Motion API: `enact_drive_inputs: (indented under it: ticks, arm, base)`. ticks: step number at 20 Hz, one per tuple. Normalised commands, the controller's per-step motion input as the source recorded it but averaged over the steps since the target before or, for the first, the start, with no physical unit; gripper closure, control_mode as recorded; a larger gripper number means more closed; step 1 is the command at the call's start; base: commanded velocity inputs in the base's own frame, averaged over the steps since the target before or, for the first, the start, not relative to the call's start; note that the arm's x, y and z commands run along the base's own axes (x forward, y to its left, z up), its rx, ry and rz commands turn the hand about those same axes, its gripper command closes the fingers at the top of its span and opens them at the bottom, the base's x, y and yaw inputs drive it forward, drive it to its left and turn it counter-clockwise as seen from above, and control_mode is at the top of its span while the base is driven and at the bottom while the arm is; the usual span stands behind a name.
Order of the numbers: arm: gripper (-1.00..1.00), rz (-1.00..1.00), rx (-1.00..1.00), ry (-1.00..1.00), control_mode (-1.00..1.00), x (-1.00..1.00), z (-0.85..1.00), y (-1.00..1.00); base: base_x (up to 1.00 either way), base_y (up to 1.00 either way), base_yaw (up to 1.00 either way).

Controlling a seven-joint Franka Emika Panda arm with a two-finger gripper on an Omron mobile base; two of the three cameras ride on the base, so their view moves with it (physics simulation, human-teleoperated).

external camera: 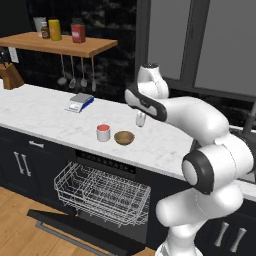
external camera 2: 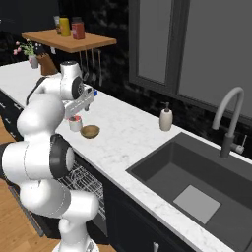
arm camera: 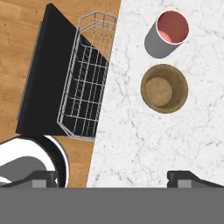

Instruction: Pick up the cup and bowl from the counter, place them in the dishwasher, and close the dishwasher door.

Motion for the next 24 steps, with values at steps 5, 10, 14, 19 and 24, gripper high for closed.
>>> enact_drive_inputs:
  ticks: [5, 10, 14, 19, 24]
  arm:
    - [-1.00, -0.03, -0.01, 0.00, -1.00, 0.00, -0.45, 0.47]
    - [-1.00, -0.04, -0.04, 0.00, -1.00, 0.14, -0.54, 0.40]
    - [-1.00, -0.07, -0.06, 0.00, -1.00, 0.32, -0.61, 0.07]
    - [-1.00, -0.08, -0.02, 0.00, -1.00, 0.29, -0.59, -0.01]
    - [-1.00, -0.06, 0.01, 0.00, -1.00, 0.29, -0.45, -0.01]
  base:
    - [0.00, 0.00, 0.00]
    - [0.00, 0.00, 0.00]
    - [0.00, 0.00, 0.00]
    - [0.00, 0.00, 0.00]
    - [0.00, 0.00, 0.00]
